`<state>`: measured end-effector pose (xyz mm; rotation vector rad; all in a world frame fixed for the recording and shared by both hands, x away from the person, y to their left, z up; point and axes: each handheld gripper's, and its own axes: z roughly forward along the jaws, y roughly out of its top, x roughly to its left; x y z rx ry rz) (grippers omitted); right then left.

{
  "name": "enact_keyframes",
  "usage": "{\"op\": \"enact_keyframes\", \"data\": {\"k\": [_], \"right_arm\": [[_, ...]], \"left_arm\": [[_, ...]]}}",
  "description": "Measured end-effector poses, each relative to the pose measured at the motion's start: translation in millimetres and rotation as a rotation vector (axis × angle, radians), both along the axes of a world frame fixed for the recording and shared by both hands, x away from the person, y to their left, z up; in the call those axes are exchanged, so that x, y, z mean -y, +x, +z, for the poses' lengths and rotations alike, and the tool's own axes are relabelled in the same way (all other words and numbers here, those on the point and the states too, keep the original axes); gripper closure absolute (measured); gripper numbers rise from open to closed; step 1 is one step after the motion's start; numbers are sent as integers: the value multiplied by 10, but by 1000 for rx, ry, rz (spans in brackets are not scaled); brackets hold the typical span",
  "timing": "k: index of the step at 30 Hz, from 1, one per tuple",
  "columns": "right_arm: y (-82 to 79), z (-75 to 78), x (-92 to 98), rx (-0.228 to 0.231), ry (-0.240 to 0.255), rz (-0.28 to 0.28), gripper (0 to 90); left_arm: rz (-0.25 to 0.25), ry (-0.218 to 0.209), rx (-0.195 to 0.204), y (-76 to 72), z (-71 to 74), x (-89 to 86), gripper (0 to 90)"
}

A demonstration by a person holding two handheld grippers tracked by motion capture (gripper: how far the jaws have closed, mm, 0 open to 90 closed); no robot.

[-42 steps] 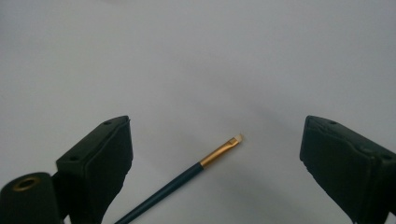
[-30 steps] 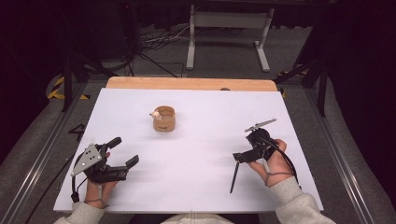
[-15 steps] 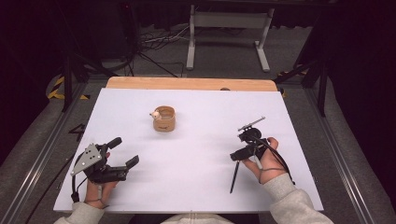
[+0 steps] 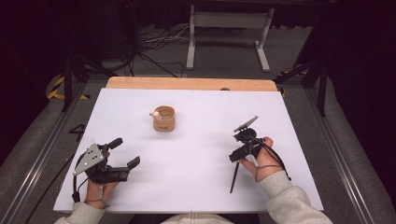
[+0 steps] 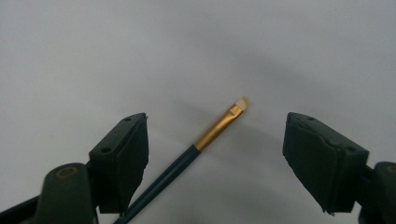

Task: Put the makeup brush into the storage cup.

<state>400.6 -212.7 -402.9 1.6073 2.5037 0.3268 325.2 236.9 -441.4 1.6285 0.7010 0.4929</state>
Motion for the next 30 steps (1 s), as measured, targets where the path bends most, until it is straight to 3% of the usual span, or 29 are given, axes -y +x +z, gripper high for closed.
{"op": "enact_keyframes", "data": {"k": [13, 25, 30], "right_arm": [[4, -91, -41, -48, -10, 16, 335], [14, -167, -42, -92, -25, 18, 390], [16, -180, -52, -87, -44, 12, 444]], "left_arm": [[-9, -3, -44, 11, 7, 4, 49], [-12, 5, -45, 10, 10, 15, 46], [-14, 6, -46, 13, 7, 21, 46]]}}
